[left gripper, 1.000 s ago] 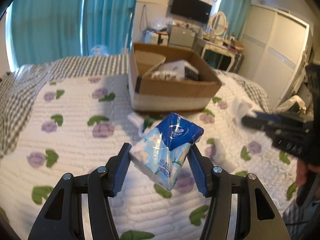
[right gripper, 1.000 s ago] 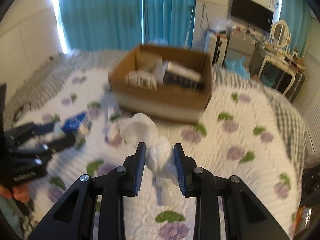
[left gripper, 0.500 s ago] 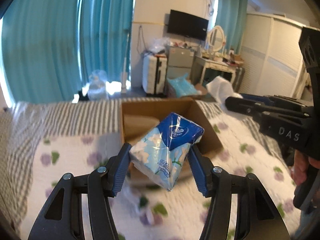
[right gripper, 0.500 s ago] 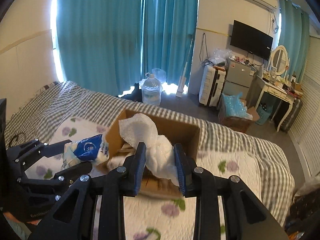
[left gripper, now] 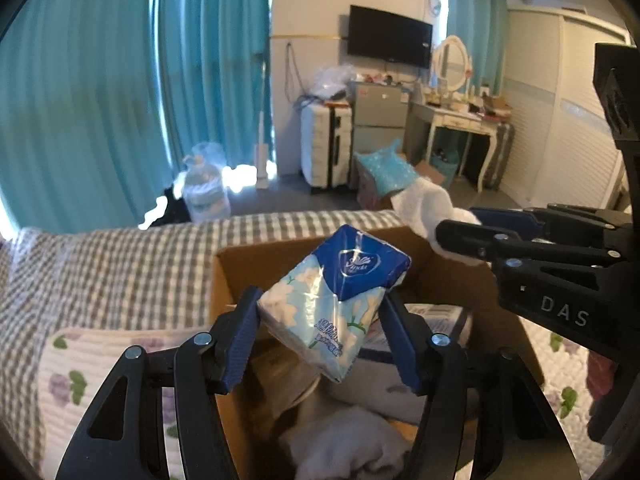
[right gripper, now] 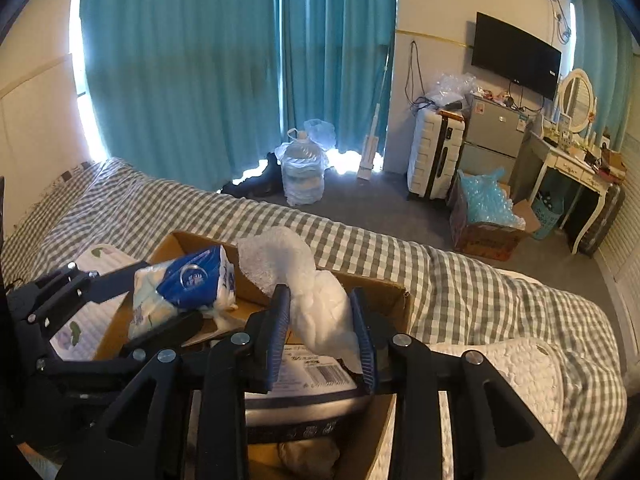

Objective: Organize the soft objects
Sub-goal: 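Carry the tissue pack and cloth strip into the box and release both, then grasp the fuzzy pipe-cleaner toy with the left tool while the right tool grasps a white strip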

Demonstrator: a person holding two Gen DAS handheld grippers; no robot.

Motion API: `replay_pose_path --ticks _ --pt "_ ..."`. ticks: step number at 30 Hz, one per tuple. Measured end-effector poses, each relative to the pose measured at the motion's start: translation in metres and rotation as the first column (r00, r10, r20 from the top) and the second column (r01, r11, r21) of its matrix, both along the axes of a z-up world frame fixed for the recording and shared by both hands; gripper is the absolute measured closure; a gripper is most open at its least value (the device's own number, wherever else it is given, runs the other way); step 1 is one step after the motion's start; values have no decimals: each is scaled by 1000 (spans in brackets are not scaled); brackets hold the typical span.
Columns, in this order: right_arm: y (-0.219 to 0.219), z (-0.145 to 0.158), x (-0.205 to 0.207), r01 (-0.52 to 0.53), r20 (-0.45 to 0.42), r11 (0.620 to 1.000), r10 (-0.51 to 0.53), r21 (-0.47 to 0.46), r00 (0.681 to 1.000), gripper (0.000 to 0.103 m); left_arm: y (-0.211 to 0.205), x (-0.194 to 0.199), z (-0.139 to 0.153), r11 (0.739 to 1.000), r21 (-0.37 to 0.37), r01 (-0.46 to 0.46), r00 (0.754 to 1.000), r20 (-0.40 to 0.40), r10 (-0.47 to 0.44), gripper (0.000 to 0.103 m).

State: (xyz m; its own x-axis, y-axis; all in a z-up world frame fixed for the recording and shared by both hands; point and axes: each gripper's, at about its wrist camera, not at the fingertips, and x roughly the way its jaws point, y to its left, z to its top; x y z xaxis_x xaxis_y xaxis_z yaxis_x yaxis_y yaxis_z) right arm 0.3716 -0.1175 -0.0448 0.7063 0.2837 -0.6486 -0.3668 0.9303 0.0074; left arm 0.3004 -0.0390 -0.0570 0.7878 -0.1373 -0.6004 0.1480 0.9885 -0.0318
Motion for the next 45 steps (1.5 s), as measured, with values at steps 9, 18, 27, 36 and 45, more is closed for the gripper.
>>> replay_pose_path --ticks 9,18,27,36,45 --pt "-22 44 -41 96 97 995 -95 -4 991 20 -3 -33 24 999 7 -52 998 36 52 11" --pt "-36 128 -138 148 162 989 -142 -27 977 9 22 -112 92 997 32 -69 991 119 65 5" --pt "-31 144 -235 128 188 990 -115 -59 975 0 37 -199 120 997 30 -69 983 172 63 0" --pt "-32 57 -252 165 4 986 -165 -30 986 0 49 -220 66 995 -4 -103 991 79 103 0" --pt "-27 -66 -229 216 -174 972 -230 -95 957 0 47 -206 -32 993 -19 -112 989 -101 110 0"
